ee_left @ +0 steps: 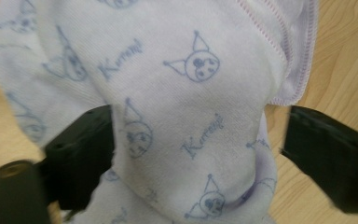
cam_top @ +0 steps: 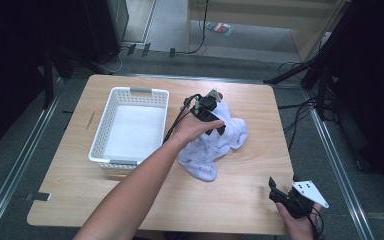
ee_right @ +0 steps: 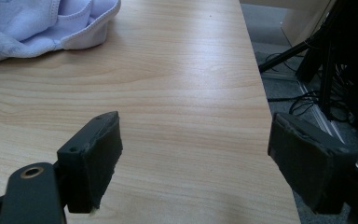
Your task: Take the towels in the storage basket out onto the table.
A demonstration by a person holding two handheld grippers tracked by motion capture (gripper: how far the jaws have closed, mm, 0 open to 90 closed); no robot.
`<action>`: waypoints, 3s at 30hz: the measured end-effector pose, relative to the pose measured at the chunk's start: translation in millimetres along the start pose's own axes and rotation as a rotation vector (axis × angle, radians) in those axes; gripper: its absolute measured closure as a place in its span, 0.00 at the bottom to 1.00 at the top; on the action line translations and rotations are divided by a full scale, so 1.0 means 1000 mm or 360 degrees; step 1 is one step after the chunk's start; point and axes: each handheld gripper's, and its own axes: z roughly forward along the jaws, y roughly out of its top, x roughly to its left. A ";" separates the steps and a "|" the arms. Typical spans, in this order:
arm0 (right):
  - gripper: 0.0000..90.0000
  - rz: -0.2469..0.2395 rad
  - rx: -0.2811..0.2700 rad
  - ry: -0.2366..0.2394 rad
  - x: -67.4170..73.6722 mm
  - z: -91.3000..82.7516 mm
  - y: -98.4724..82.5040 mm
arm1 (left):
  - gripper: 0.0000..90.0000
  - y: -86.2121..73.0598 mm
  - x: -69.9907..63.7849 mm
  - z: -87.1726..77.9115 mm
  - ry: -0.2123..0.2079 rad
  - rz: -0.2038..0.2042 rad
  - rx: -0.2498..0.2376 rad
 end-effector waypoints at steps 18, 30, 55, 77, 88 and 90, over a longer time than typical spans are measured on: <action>0.20 0.0003 0.0012 -0.0001 0.000 0.001 0.000 | 0.00 -0.024 0.027 -0.056 0.0081 0.0019 -0.0169; 0.19 0.0029 0.0001 0.0001 -0.002 -0.001 0.000 | 0.00 -0.054 0.053 -0.096 0.0131 -0.0022 -0.0291; 0.19 0.0047 -0.0006 -0.0010 -0.003 -0.002 -0.001 | 0.00 -0.136 0.107 -0.140 0.0313 -0.0130 -0.0343; 0.19 0.0053 0.0005 -0.0008 -0.003 -0.001 -0.001 | 0.00 -0.217 0.131 -0.172 0.0411 -0.0229 -0.0488; 0.19 0.0058 0.0012 -0.0010 -0.003 -0.001 0.000 | 0.00 -0.258 0.134 -0.181 0.0431 -0.0245 -0.0539; 0.19 0.0059 0.0013 -0.0012 -0.003 -0.001 0.000 | 0.00 -0.265 0.134 -0.182 0.0436 -0.0243 -0.0546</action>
